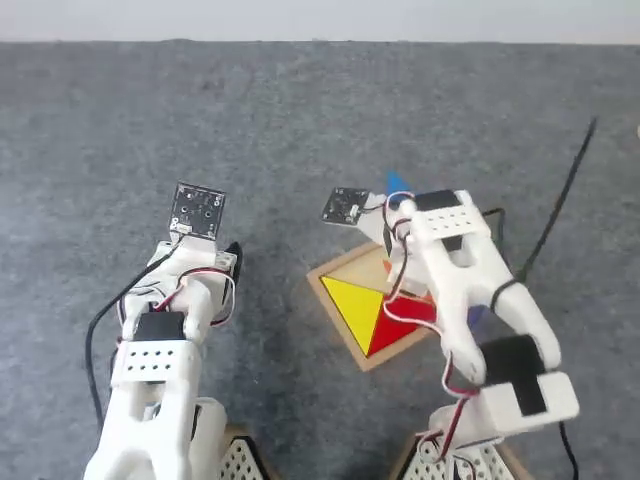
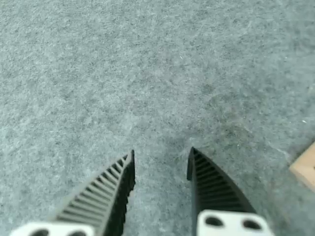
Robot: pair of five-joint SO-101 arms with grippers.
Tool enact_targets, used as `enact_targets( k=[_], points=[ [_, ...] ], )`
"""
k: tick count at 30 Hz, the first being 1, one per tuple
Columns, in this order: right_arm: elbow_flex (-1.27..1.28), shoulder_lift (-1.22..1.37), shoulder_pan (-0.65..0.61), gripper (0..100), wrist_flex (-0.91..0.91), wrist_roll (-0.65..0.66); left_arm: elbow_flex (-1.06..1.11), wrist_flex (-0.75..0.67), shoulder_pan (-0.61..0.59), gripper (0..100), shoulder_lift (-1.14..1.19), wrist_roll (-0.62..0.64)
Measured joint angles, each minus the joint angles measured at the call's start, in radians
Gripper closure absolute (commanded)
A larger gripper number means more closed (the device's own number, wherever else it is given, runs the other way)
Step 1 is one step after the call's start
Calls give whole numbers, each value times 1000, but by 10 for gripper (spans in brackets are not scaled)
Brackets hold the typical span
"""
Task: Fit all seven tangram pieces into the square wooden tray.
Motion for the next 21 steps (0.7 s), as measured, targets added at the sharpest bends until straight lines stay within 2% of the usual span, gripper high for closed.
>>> enact_targets(
  k=[4,6,13,17,21],
  points=[
    [3,-58,2,783,-3,3,0,0,0,826,0,0],
    [3,-71,-8,783,-32,-41,0,0,0,826,0,0],
    [60,-74,-69,783,-262,-278,0,0,0,826,0,0],
    [169,-74,-77,783,-434,-324,0,0,0,826,0,0],
    [190,-74,-78,783,-500,-331,0,0,0,826,0,0]
  ],
)
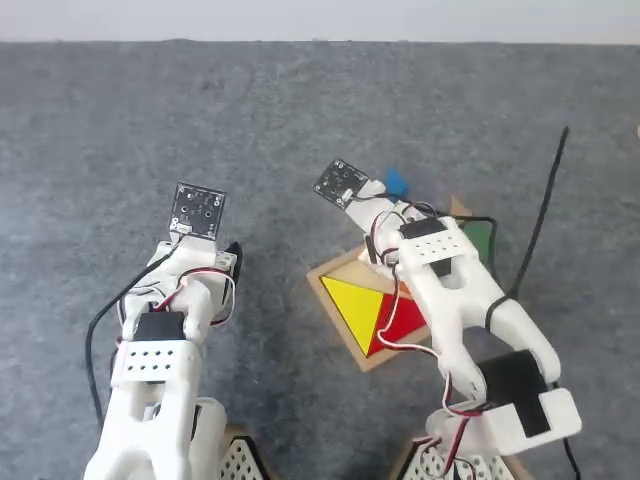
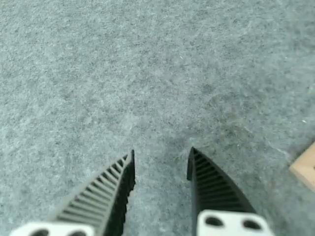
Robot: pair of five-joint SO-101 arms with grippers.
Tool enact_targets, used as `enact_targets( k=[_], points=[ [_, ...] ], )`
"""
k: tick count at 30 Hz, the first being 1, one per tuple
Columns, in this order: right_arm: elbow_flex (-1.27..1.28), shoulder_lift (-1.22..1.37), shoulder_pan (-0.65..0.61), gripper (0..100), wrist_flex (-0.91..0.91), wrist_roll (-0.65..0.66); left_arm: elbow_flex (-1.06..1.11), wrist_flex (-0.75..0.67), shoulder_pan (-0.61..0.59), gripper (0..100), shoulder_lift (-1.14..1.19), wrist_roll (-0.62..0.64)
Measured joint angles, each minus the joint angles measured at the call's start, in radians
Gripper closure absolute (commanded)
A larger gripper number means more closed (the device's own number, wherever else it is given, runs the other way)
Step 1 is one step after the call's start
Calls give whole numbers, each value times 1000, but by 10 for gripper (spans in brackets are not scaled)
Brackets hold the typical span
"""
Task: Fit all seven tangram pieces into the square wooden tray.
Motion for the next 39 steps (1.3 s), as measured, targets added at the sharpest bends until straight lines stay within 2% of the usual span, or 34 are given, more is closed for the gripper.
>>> enact_targets(
  k=[13,32,39],
  points=[
    [87,0,14,783,-12,0,9,-18,0,826,0,0],
    [143,-28,121,783,-69,49,9,-23,0,826,0,0],
    [146,-192,121,783,-32,34,9,-23,0,826,0,0]
  ],
)
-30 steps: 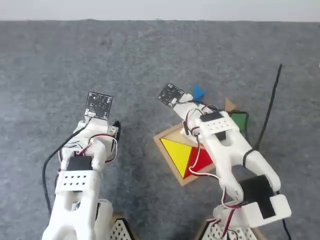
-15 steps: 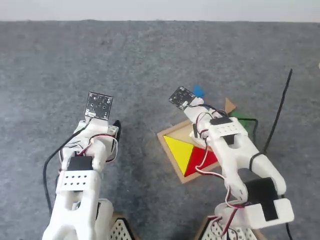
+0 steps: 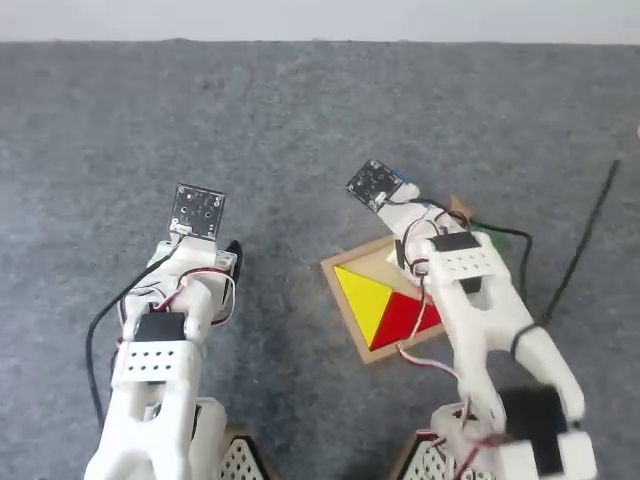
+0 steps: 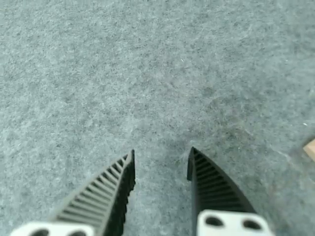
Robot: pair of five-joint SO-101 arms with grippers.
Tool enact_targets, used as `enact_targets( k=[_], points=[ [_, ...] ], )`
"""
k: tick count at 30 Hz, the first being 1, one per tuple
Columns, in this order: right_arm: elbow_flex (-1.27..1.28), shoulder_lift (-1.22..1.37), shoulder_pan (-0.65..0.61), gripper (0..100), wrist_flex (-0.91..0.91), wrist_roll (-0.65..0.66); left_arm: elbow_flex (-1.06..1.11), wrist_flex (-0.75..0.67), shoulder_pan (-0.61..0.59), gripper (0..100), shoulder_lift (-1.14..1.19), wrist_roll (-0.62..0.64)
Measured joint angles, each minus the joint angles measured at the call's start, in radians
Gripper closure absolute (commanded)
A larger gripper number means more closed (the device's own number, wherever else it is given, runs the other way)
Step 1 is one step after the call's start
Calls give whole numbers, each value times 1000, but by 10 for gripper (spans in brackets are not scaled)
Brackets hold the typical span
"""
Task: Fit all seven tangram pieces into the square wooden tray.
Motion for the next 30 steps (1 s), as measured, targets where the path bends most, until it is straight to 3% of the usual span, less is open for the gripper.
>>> enact_targets(
  k=[7,10,17,30],
  points=[
    [48,-273,-11,783,160,-6,0,0,0,826,0,0],
    [124,-341,46,783,167,-6,0,0,0,826,0,0],
    [226,-350,81,783,121,5,0,0,0,826,0,0],
    [206,-241,3,783,87,-12,6,-3,2,826,0,0]
  ],
)
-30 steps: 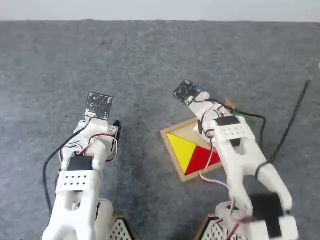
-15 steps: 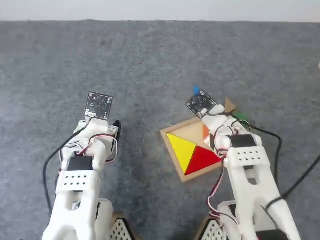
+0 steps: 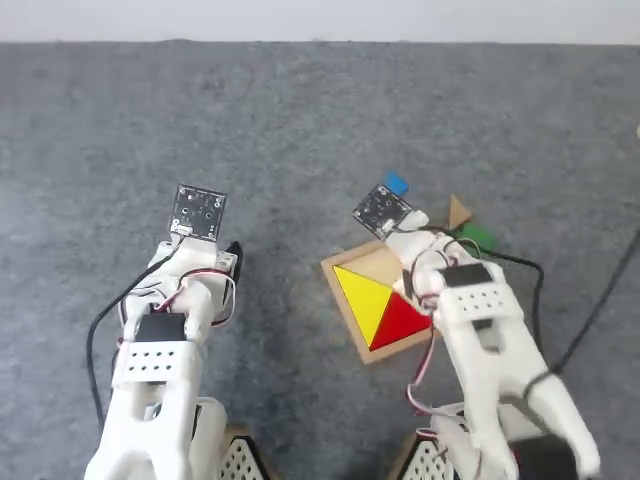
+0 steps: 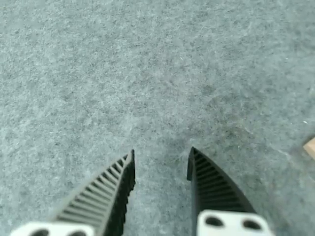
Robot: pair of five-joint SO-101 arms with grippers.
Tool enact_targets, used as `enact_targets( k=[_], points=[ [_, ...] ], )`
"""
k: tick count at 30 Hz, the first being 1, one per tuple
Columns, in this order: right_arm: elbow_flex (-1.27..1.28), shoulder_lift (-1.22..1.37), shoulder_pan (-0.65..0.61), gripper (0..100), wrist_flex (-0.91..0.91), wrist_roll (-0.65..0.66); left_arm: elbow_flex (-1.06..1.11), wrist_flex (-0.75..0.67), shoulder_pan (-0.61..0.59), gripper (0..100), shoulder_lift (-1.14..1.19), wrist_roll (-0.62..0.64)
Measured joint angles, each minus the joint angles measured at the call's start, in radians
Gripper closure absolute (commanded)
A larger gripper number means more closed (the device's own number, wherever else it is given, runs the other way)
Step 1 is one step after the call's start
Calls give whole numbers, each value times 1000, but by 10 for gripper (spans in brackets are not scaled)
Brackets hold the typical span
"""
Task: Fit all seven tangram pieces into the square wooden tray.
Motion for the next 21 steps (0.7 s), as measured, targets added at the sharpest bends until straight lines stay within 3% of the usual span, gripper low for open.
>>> enact_targets(
  k=[9,21],
  points=[
    [-242,368,-2,783,0,-43,0,0,0,826,2,0],
    [-284,405,-25,783,26,17,0,0,0,826,2,0]
  ],
)
